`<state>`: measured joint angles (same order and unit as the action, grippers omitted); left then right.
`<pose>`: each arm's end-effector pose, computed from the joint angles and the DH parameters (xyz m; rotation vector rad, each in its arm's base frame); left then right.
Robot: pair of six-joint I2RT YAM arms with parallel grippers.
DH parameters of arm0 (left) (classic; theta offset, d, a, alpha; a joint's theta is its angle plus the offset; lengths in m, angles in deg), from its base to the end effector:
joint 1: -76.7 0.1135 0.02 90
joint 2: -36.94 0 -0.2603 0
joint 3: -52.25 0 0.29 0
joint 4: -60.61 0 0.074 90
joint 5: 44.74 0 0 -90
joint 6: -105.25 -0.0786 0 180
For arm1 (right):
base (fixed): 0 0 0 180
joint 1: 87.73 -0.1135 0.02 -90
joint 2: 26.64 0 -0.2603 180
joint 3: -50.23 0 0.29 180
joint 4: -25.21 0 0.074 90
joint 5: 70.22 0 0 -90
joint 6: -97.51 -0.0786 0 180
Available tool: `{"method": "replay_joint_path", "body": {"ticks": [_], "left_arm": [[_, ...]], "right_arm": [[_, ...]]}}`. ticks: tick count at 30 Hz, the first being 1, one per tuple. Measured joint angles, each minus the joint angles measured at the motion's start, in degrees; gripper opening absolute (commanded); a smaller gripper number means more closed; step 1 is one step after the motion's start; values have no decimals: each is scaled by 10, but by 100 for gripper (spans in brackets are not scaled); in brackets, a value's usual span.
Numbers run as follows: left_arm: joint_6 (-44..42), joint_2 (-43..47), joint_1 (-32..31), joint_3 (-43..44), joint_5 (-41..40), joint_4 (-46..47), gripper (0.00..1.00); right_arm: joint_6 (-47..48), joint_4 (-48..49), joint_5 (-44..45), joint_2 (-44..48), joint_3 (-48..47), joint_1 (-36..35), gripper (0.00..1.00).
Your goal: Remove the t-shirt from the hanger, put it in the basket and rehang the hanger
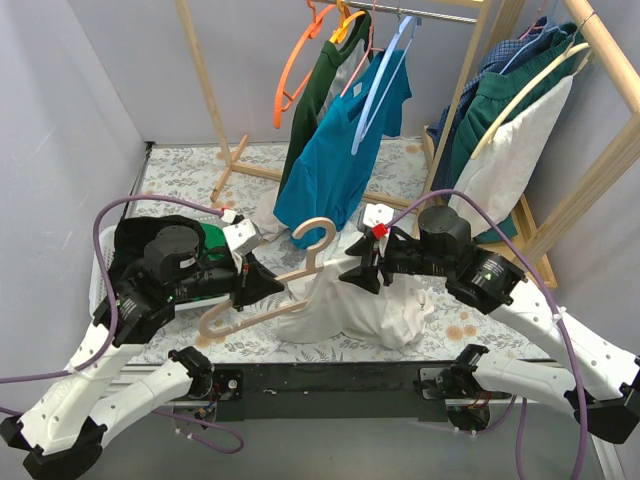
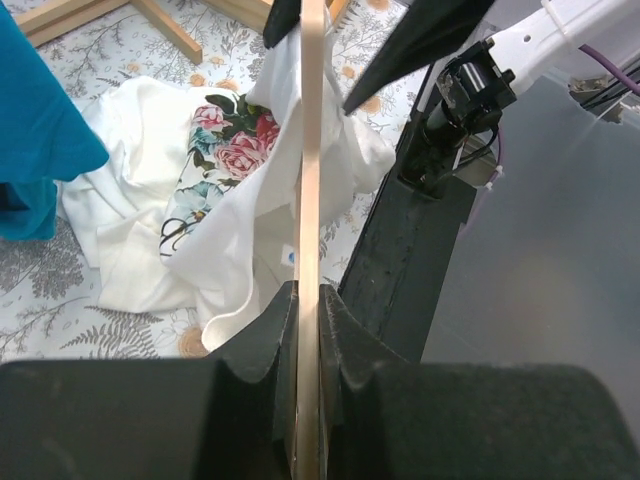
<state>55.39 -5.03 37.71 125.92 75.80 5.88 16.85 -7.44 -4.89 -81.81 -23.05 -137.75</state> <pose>0.1331 -0.1591 0.3845 0.3697 2.1717 -1.3697 0.1597 0.2416 0.3808 -1.1990 1.4657 0.8850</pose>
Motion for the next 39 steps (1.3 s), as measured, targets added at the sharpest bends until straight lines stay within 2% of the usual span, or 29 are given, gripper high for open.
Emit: {"method": "replay_joint_path", "body": {"ticks": [14,23,29,36,39], "left_arm": [[-26,24,0,130,-84,-149,0],[-31,68,1,194,-169,-200,0],[-33,68,2,224,-183,-237,0],[-28,66,2,167,-153,-238,0],[-26,61,2,158,-147,-237,0]], "right_arm": [[-5,-1,258,76,115,1,60],[-12,-58,334,128,125,8,57],[-1,-89,327,109,90,9,61],[14,-49,217,64,33,9,77],[14,-29,191,31,30,9,79]]}}
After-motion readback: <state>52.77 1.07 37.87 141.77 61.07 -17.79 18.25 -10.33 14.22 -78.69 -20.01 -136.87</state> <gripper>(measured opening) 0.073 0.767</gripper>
